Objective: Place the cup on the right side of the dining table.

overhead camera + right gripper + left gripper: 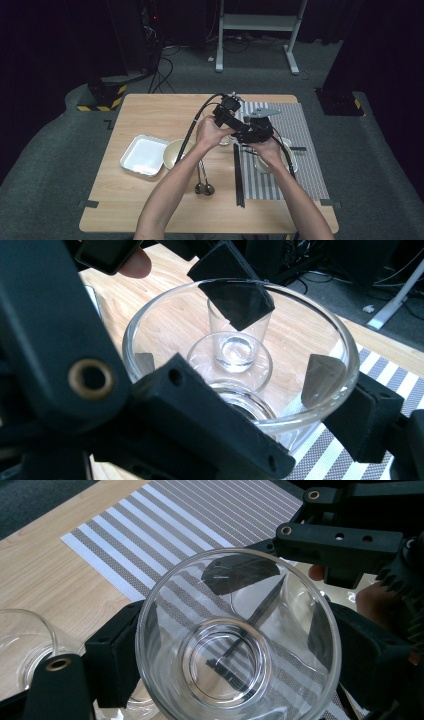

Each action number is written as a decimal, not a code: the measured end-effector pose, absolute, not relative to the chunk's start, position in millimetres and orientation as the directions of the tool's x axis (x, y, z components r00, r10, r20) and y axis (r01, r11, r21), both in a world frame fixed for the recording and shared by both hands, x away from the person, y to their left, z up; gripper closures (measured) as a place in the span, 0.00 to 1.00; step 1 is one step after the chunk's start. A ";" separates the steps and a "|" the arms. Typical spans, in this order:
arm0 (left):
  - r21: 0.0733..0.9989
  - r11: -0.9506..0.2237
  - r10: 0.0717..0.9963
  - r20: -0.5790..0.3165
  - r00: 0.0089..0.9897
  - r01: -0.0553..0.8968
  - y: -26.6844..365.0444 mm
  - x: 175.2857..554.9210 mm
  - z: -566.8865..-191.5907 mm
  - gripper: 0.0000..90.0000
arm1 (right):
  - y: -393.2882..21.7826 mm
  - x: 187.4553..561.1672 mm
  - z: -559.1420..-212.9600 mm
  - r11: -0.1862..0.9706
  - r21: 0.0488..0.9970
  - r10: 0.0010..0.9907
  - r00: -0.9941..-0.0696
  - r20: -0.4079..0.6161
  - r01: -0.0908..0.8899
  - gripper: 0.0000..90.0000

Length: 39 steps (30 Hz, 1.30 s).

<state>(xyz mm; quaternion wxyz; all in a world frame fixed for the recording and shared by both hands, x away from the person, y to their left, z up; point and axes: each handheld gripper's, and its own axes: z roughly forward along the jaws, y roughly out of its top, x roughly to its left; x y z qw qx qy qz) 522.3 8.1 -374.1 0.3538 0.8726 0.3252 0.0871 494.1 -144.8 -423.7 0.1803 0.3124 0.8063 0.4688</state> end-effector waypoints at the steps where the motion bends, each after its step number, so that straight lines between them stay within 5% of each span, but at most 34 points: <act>1: 0.676 -0.538 0.628 -0.078 0.774 0.504 9.0 522.4 -373.6 0.20 | -144.4 494.1 -423.5 0.365 0.869 0.673 -0.740 0.001 0.333 0.21; 39: 0.683 -0.550 0.619 -0.053 0.783 0.481 11.9 517.4 -369.0 0.19 | -138.9 488.4 -417.3 0.391 0.865 0.677 -0.735 -0.039 0.314 0.23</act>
